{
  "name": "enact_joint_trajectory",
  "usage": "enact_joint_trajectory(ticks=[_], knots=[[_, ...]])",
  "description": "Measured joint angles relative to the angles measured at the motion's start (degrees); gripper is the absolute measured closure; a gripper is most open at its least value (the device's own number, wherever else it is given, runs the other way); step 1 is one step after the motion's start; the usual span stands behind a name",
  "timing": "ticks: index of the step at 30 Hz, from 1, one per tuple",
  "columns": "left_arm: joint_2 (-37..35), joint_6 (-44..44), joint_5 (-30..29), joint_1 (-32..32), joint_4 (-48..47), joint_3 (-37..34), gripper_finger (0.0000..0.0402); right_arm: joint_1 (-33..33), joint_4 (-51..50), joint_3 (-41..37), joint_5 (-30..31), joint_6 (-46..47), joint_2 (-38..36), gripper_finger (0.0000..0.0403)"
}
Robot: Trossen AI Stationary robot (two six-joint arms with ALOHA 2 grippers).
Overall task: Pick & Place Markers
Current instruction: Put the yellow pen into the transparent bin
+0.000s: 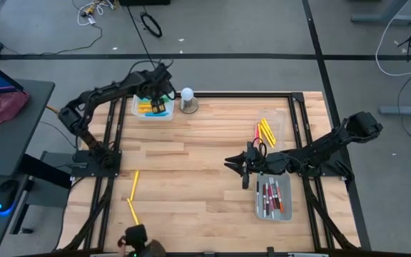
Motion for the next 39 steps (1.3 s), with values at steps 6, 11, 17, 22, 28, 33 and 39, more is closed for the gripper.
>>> enact_joint_trajectory(ticks=[6, 11, 17, 22, 28, 33, 39], knots=[[-9.05, -10.78, 3.85, -9.96, -3.52, 1.39, 0.0202, 0.01, -0.63, 0.0, 0.0, -0.13, 0.02, 0.0314], [-16.97, -27.66, 2.35, -24.13, -3.84, -3.58, 0.0234, 0.02, -1.67, 0.0, 0.0, 0.07, 0.02, 0.0314], [-20.73, -48.71, -0.65, -44.81, -3.68, -11.34, 0.0272, 0.02, -2.1, 0.0, 0.0, 0.07, 0.02, 0.0314], [-21.0, -69.74, -1.16, -58.43, -4.8, -17.14, 0.0299, 0.02, -2.79, 0.0, -0.02, 0.07, 0.02, 0.0314], [-21.0, -100.99, -0.95, -67.61, -13.21, -23.92, 0.0337, 0.02, -3.12, 0.0, -0.02, 0.07, 0.02, 0.0314], [-21.0, -116.5, 4.15, -71.0, -12.35, -31.25, 0.0338, 0.02, -3.24, 0.0, -0.02, 0.07, 0.02, 0.0314], [-20.95, -124.78, 10.16, -72.88, -8.39, -37.46, 0.0271, 0.02, -3.8, 0.0, -0.02, 0.07, 0.02, 0.0314]])
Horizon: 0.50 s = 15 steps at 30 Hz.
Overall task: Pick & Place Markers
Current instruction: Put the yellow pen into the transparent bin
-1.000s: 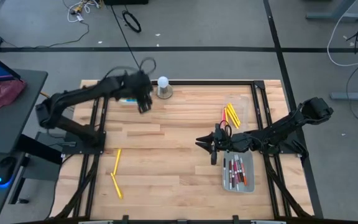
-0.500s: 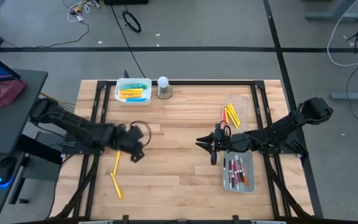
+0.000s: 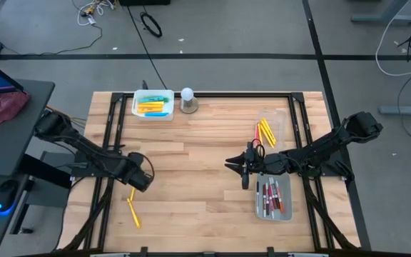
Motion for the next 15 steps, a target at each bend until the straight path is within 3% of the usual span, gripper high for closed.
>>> enact_joint_trajectory(ticks=[4, 7, 10, 15], knots=[[0.02, -2.02, 0.86, -1.06, 6.38, -2.05, 0.0227, 0.01, -0.94, 0.0, 0.0, 0.0, 0.0, 0.0314], [0.09, -4.62, 0.65, -1.66, 9.14, -3.38, 0.022, 0.02, -1.15, 0.0, 0.0, 0.0, 0.0, 0.0314], [0.42, -6.69, 0.24, -2.19, 9.75, -4.53, 0.0239, 0.02, -1.13, 0.0, 0.0, 0.0, 0.0, 0.0314], [0.51, -7.23, -4.87, -2.95, 10.8, -4.91, 0.0305, 0.01, -1.13, 0.0, 0.0, 0.28, 0.0, 0.0314]])
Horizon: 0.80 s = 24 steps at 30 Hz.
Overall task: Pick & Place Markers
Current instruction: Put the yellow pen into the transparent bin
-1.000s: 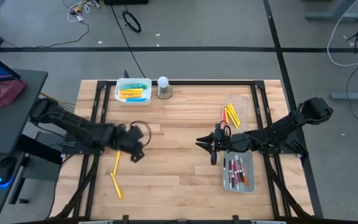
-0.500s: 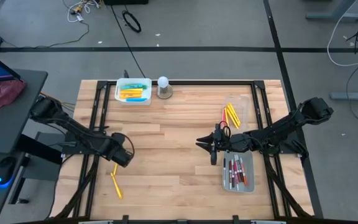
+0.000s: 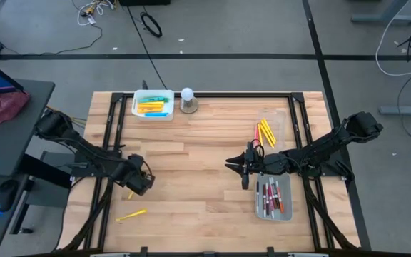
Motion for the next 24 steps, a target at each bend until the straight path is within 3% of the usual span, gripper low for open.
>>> enact_joint_trajectory(ticks=[5, 14, 19, 24], knots=[[0.14, 3.37, -7.75, 0.03, 3.03, -0.14, 0.0371, 0.01, 0.0, 0.0, 0.0, 0.15, 0.0, 0.0314], [0.14, 19.03, -24.8, 0.68, 21.02, -0.13, 0.0366, 0.01, -1.37, 0.0, 0.0, 0.15, 0.07, 0.0314], [0.14, 39.56, -31.36, 2.45, 42.71, -0.11, 0.0368, 0.0, 0.28, 0.0, 0.0, 0.15, 3.77, 0.0314], [0.14, 67.6, -29.57, 4.6, 70.47, -0.04, 0.037, 0.0, 13.56, -0.02, -3.18, -1.77, 13.18, 0.0306]])
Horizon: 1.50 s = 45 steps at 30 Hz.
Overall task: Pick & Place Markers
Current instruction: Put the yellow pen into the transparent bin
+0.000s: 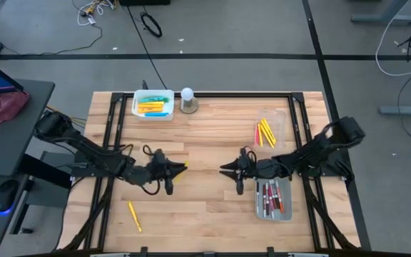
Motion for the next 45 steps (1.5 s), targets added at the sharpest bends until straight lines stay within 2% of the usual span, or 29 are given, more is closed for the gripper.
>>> enact_joint_trajectory(ticks=[3, 6, 11, 15, 22, 26, 30, 32, 36, 39, 45], knots=[[-0.02, 11.3, 3.77, 1.08, 11.94, 0.0, 0.0368, 0.07, 10.64, 1.57, -2.55, -3.83, 6.58, 0.0283], [1.25, 17.24, 6.32, 2.08, 20.24, 0.09, 0.0371, 0.19, 16.42, 6.1, -4.44, -9.32, 11.84, 0.0249], [6.52, 22.78, 7.38, 2.73, 27.28, 1.9, 0.0368, 0.19, 14.59, 15.85, -4.92, -16.53, 16.35, 0.0205], [11.1, 27.04, 7.66, 2.7, 28.62, 5.81, 0.0368, 0.18, 8.18, 21.33, -4.96, -17.03, 16.76, 0.0201], [15.95, 30.96, 7.8, 2.55, 28.62, 10.57, 0.0361, 0.93, 4.13, 24.33, -4.68, -16.75, 16.76, 0.0244], [16.11, 30.48, 8.18, 2.46, 28.48, 10.69, 0.0359, 1.76, 3.8, 24.33, -3.77, -16.74, 16.78, 0.0295], [16.11, 30.93, 8.84, 2.46, 27.81, 10.69, 0.0347, 2.9, 1.46, 24.33, 0.98, -16.51, 16.44, 0.0363], [16.11, 32.85, 9.43, 2.41, 27.14, 10.67, 0.0332, 3.35, -1.49, 24.33, 2.08, -16.47, 15.6, 0.0382], [16.11, 35.71, 9.23, 1.54, 26.97, 10.64, 0.0283, 4.48, -12.7, 24.35, 6.17, -12.23, 11.44, 0.0373], [16.11, 37.38, 6.17, 0.67, 26.43, 10.62, 0.0243, 5.17, -25.43, 24.35, 9.59, -7.47, 5.84, 0.0369], [15.93, 36.25, 0.66, 0.39, 20.28, 10.64, 0.0195, 3.62, -54.3, 24.28, 10.47, 5.33, -8.25, 0.0381]])
